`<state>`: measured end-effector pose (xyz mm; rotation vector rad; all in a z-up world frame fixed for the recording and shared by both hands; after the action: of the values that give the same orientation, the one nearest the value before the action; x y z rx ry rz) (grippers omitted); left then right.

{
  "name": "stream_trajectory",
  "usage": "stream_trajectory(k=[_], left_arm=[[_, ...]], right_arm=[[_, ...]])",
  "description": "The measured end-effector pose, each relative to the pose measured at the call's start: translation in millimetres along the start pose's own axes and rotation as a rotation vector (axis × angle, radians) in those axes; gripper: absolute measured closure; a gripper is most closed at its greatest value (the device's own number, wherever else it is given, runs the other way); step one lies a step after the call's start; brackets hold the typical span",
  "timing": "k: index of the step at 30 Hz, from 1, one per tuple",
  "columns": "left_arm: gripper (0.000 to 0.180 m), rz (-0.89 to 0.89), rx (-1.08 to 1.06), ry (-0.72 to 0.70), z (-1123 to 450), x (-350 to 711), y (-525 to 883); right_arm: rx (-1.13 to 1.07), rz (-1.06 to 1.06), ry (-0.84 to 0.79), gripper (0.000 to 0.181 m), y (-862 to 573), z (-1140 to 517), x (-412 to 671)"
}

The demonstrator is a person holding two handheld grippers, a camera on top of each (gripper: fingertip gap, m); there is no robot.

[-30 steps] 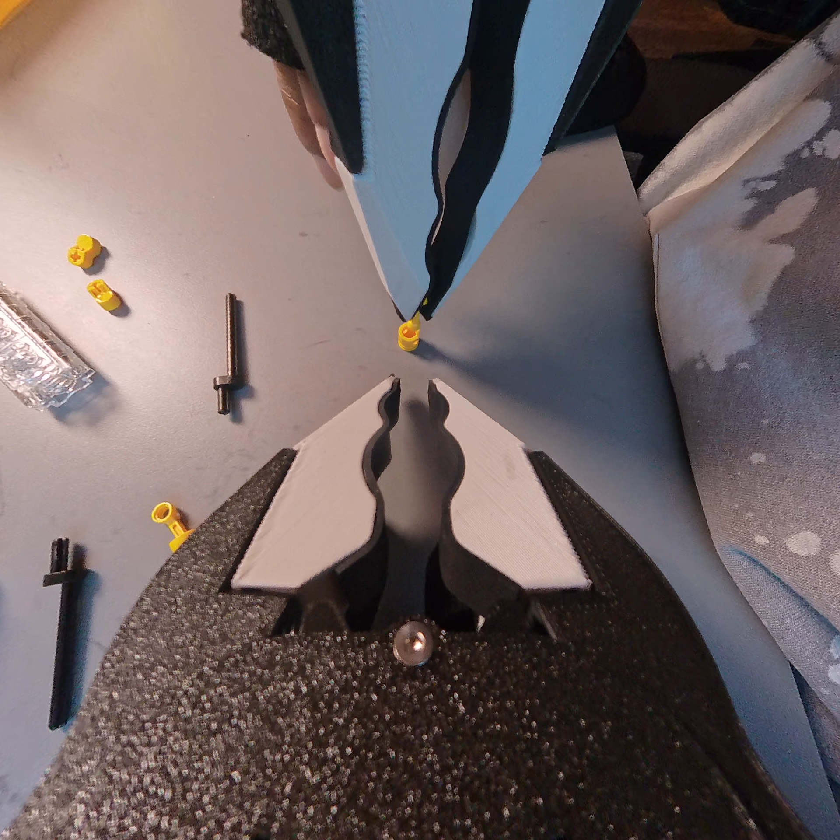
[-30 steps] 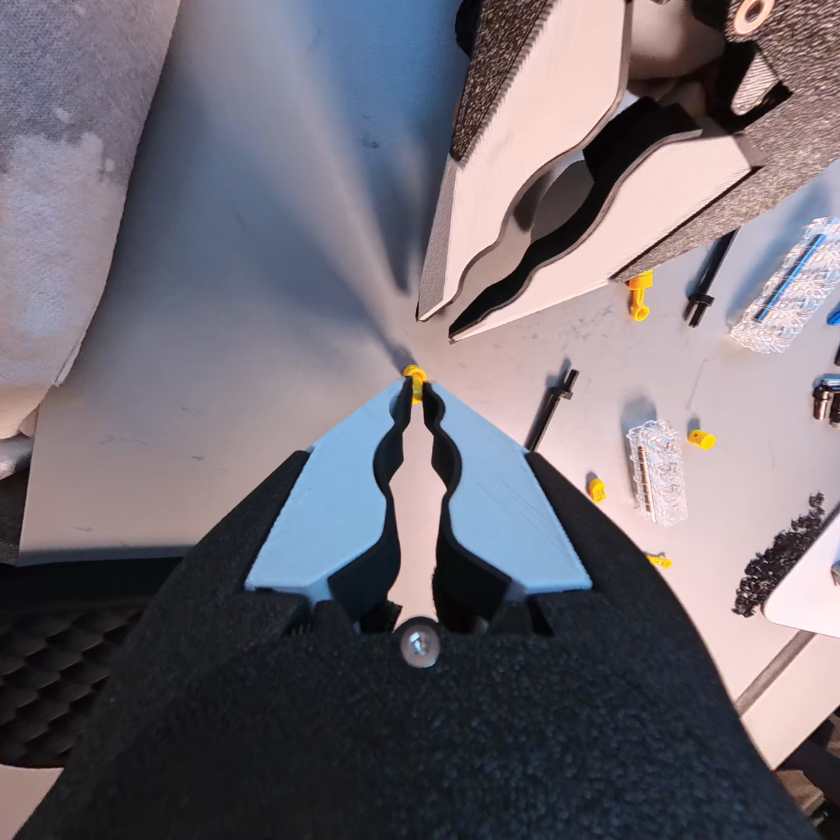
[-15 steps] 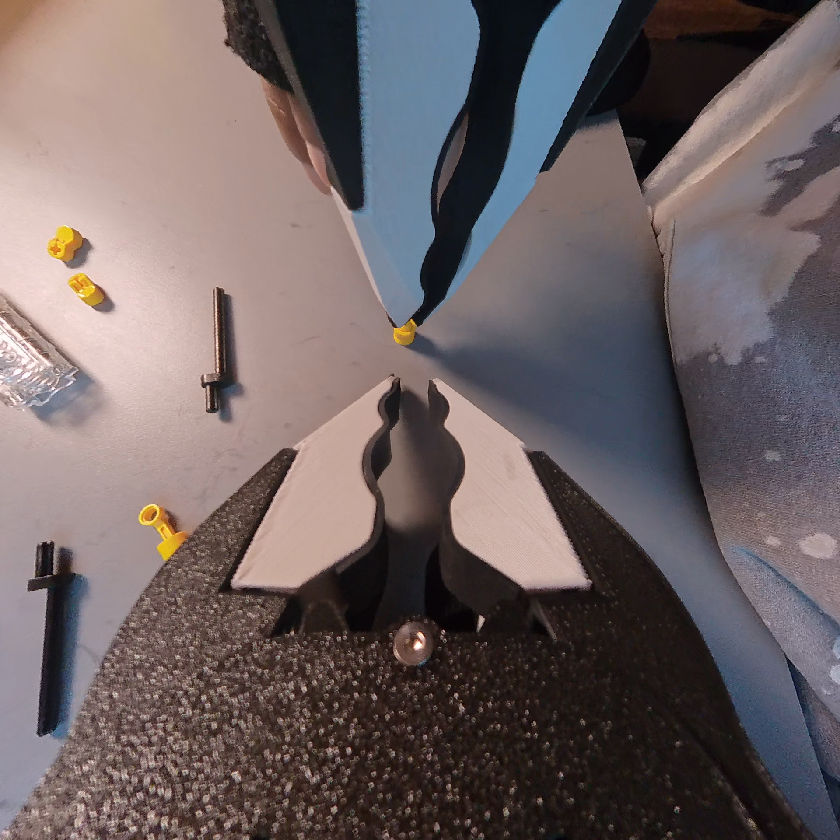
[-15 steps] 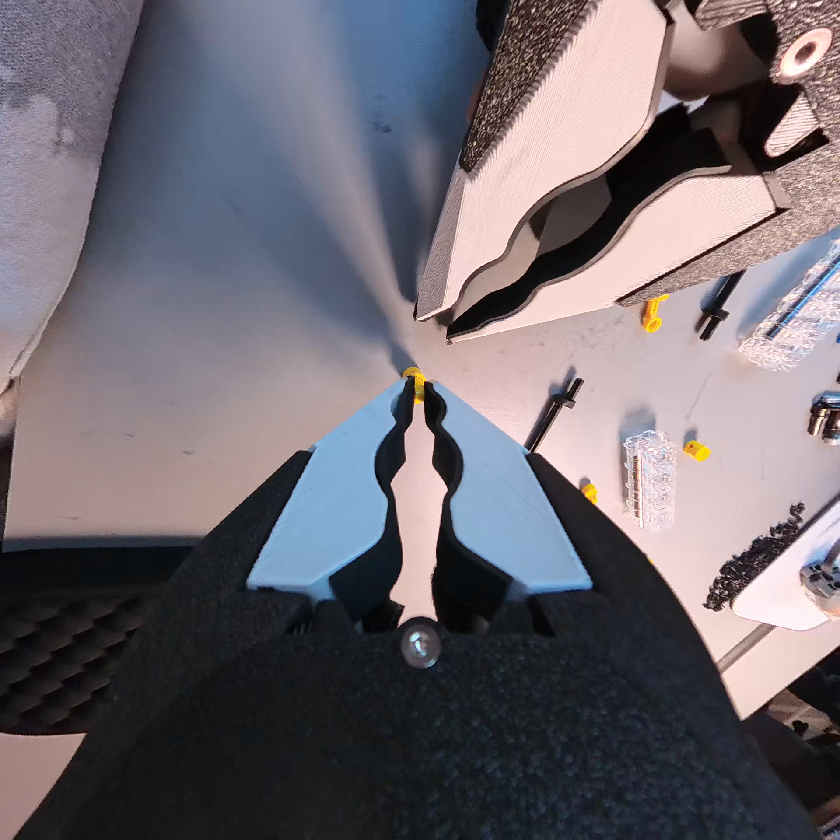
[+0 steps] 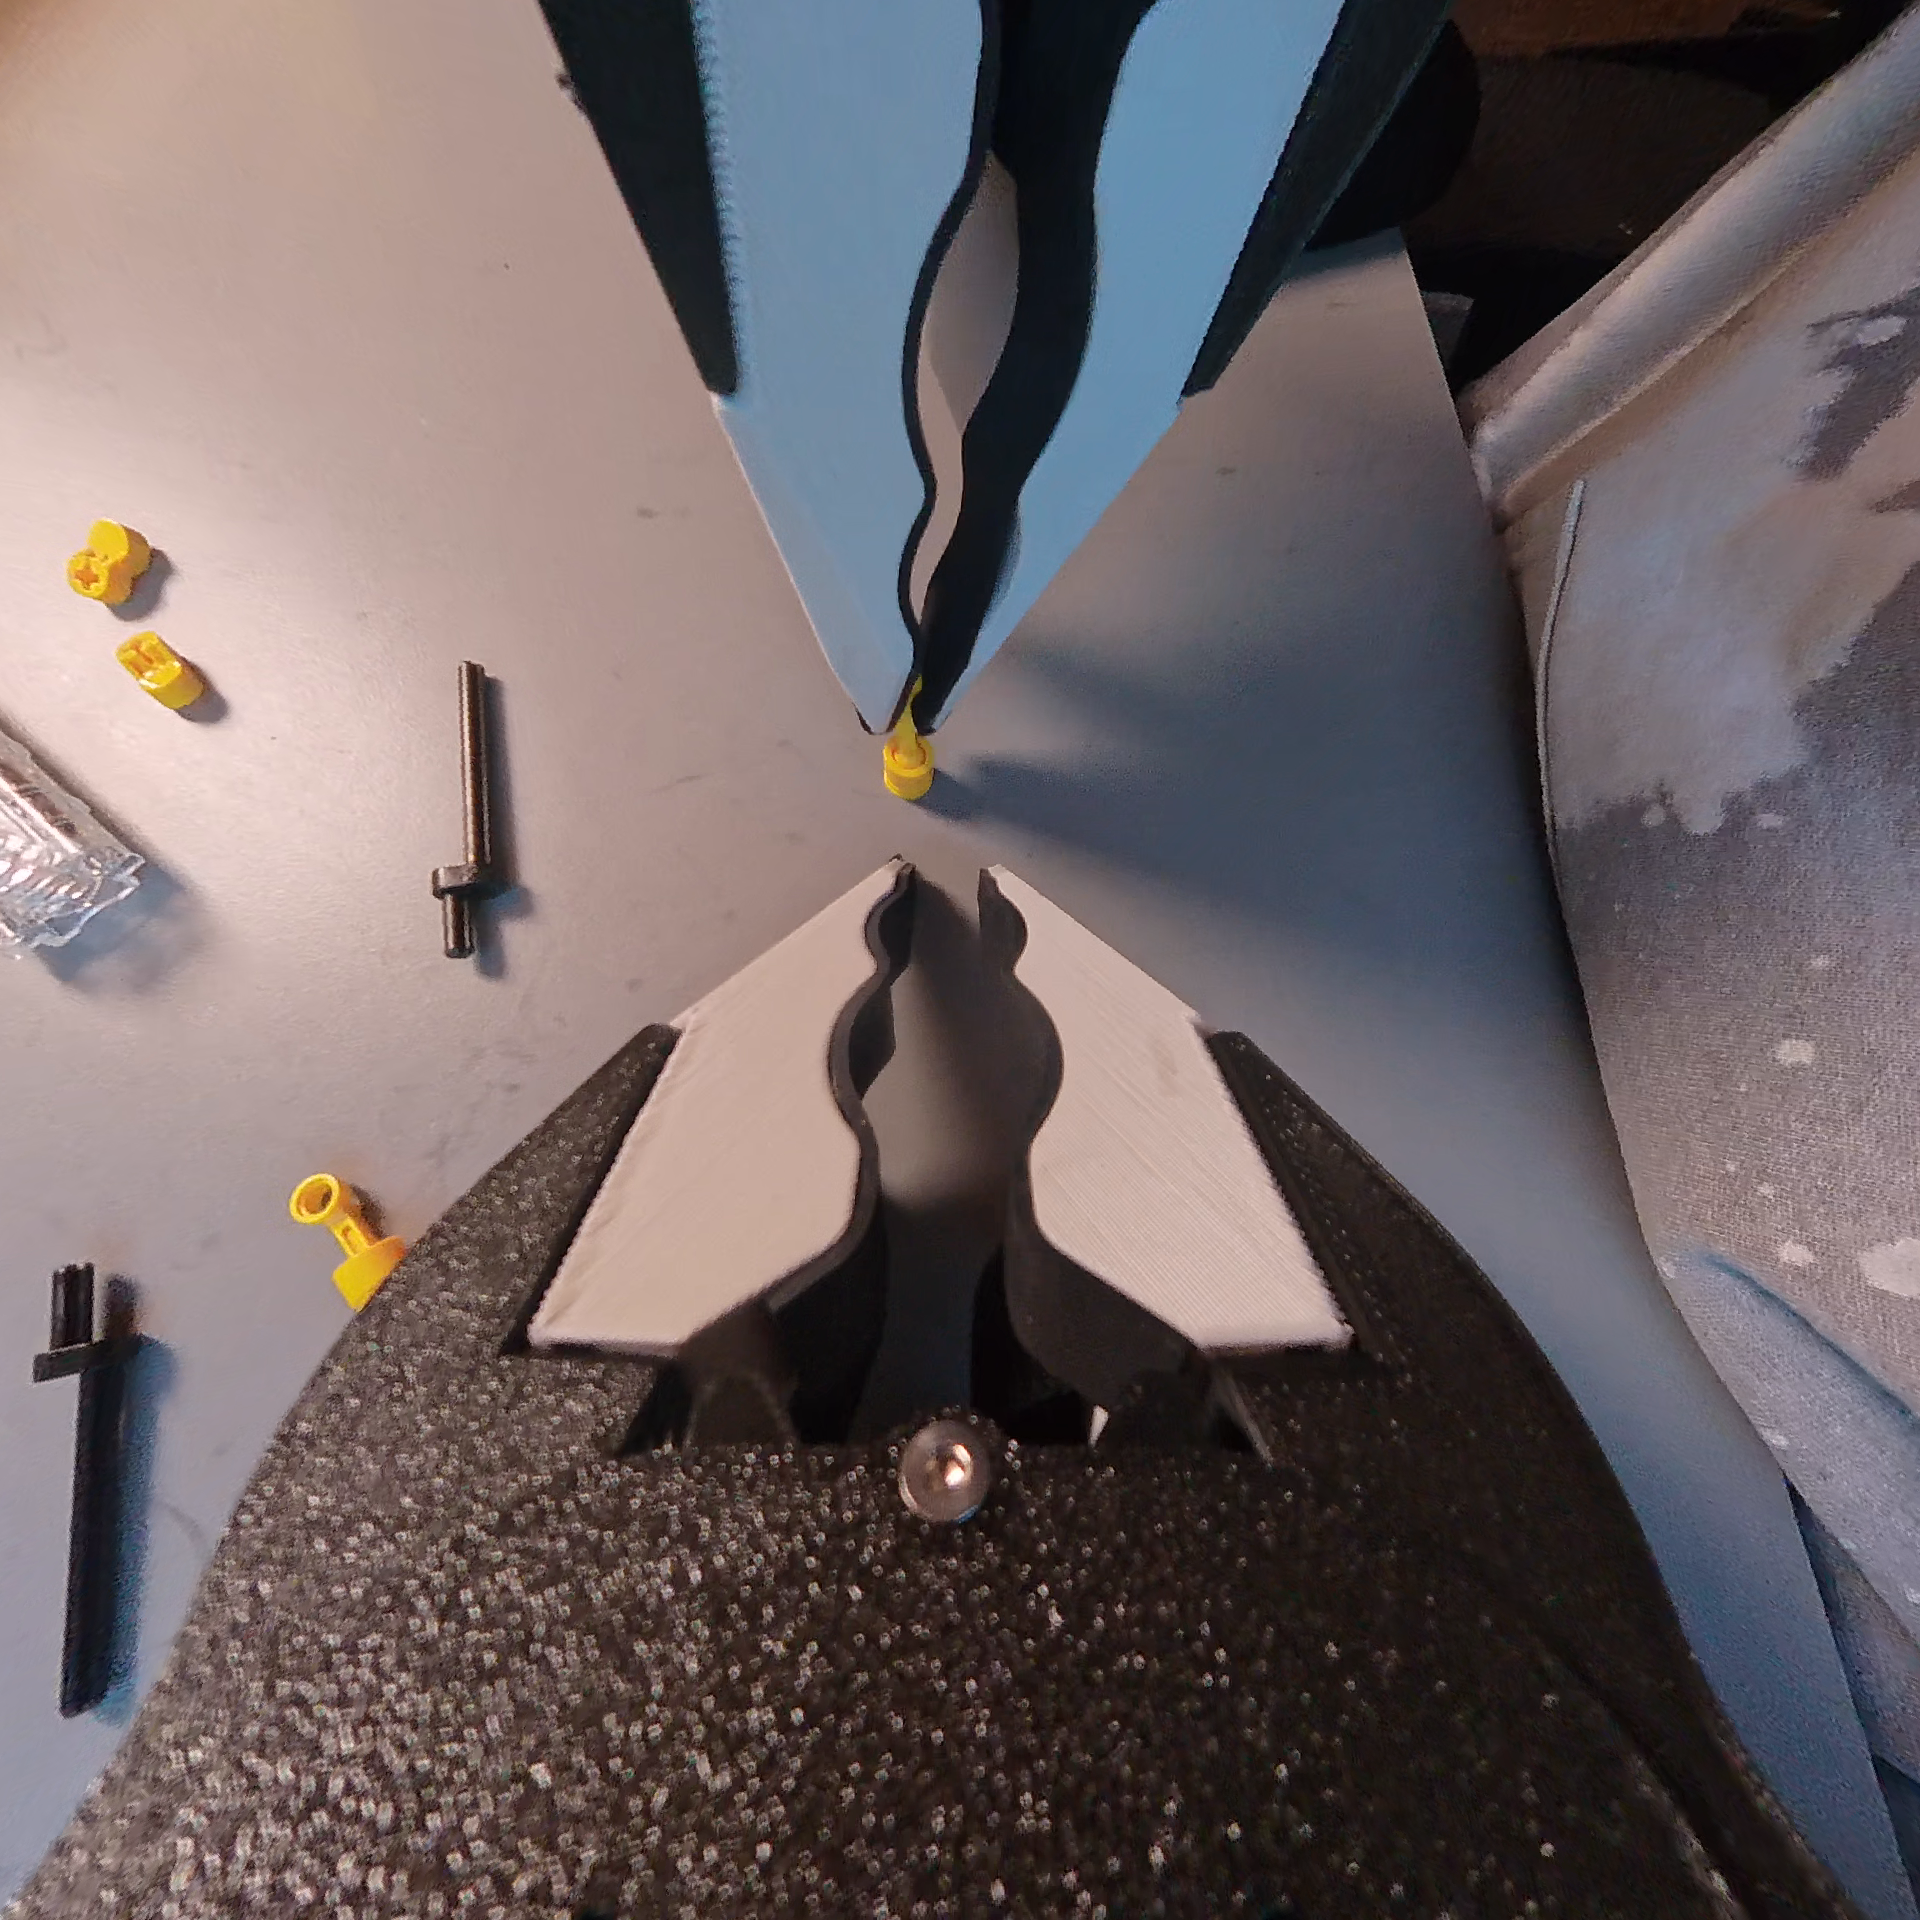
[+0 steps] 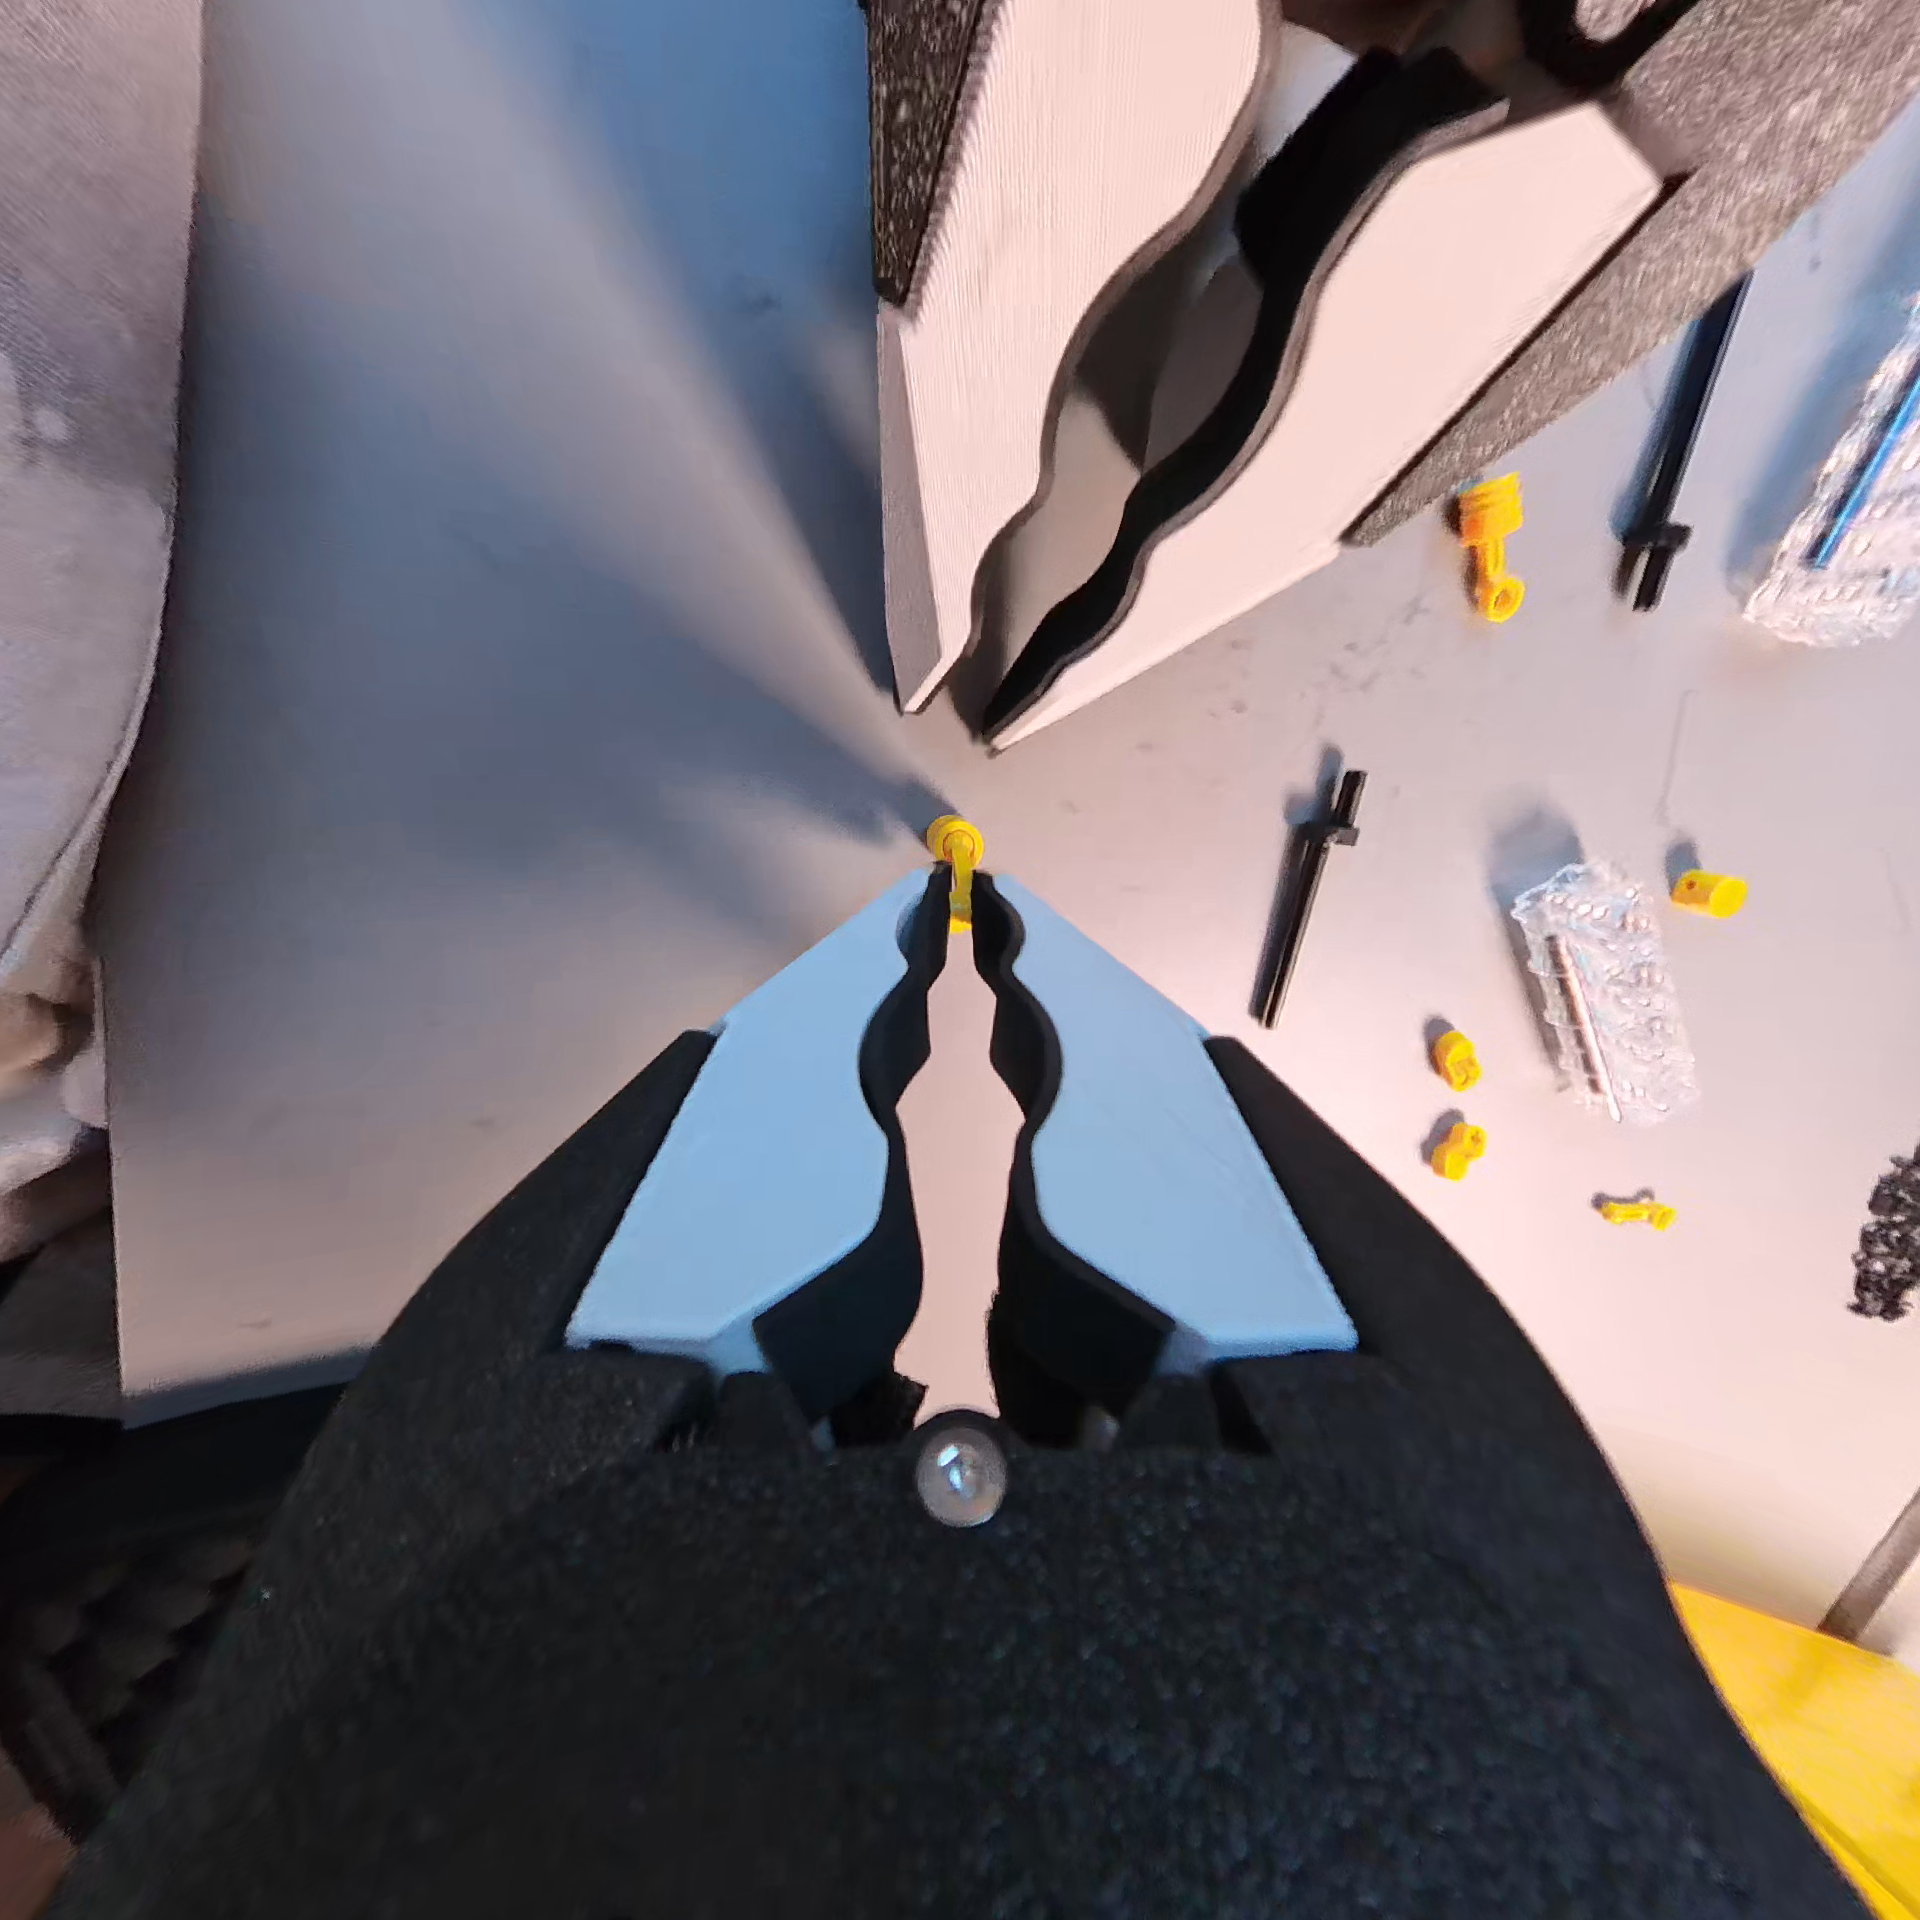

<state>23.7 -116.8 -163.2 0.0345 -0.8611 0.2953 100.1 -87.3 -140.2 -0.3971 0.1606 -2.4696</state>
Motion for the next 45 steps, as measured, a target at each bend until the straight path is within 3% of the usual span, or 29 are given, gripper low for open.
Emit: stream_trajectory(k=[2,19,30,36,39,45], left_arm=[[0.17,-0.006,0.003,0.002,-1,0,-1],[0.174,-0.024,-0.003,-0.003,-5,3,0],[0.174,-0.059,-0.006,0.001,-5,2,0],[0.173,-0.074,0.007,0.001,-5,2,0],[0.173,-0.069,0.002,0.001,-4,2,0],[0.172,-0.077,0.009,0.001,-3,1,-1]], right_arm=[[-0.003,0.066,-0.05,0.179,8,-3,16],[-0.049,0.401,0.261,0.179,8,-6,33],[-0.005,0.375,0.331,0.179,10,-8,39],[-0.017,0.225,0.176,0.176,7,-3,32],[-0.065,0.168,0.139,0.163,7,-2,22],[-0.088,0.048,0.015,0.161,5,3,20]])
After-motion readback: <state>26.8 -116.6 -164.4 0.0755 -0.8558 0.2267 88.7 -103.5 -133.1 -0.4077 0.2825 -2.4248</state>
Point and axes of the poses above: each gripper's, where its closed fingertips meet, z back along the fingers, x out of its top, y = z × x across the jaws, the point moved 6 cm from there along z, back along the fingers, and after that the axes turned 1 degree about -x, right-handed, at the moved point
